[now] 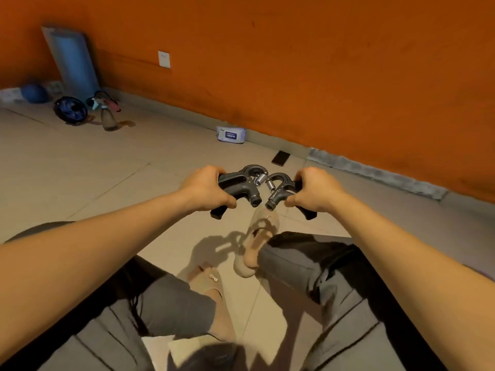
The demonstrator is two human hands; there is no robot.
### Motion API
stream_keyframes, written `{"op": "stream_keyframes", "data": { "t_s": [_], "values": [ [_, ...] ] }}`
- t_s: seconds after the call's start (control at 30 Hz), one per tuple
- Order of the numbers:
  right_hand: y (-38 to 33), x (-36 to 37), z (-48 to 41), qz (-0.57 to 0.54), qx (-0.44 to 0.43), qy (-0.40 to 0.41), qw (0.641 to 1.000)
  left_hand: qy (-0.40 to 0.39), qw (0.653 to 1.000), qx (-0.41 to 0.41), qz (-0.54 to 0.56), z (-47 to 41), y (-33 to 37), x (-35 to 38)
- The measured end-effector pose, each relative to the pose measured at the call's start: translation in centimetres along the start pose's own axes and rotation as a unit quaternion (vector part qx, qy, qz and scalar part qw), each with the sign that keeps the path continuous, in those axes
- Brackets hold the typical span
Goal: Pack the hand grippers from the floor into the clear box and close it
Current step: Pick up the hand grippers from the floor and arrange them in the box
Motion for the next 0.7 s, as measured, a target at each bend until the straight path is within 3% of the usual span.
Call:
{"op": "stream_keyframes", "data": {
  "t_s": [0.4,0.7],
  "values": [
    [21.6,-0.4,22.9,-0.02,0.213,-0.061,0.975,-0.178,0.968,0.169,-0.049,6.1,16.7,16.5],
    [35.5,1.2,35.8,-0.072,0.371,-0.008,0.926,-0.246,0.928,0.256,-0.111,9.8,27.9,29.8]
  ]
}}
Point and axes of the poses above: each hand's wrist, its own z-axis away from the middle knuckle, its own x-axis out of the palm, y = z × x, the point moved 5 cm from there along -z, towards the middle knuckle, and after that the axes turned 10 degrees about z, right-handed, at the moved point
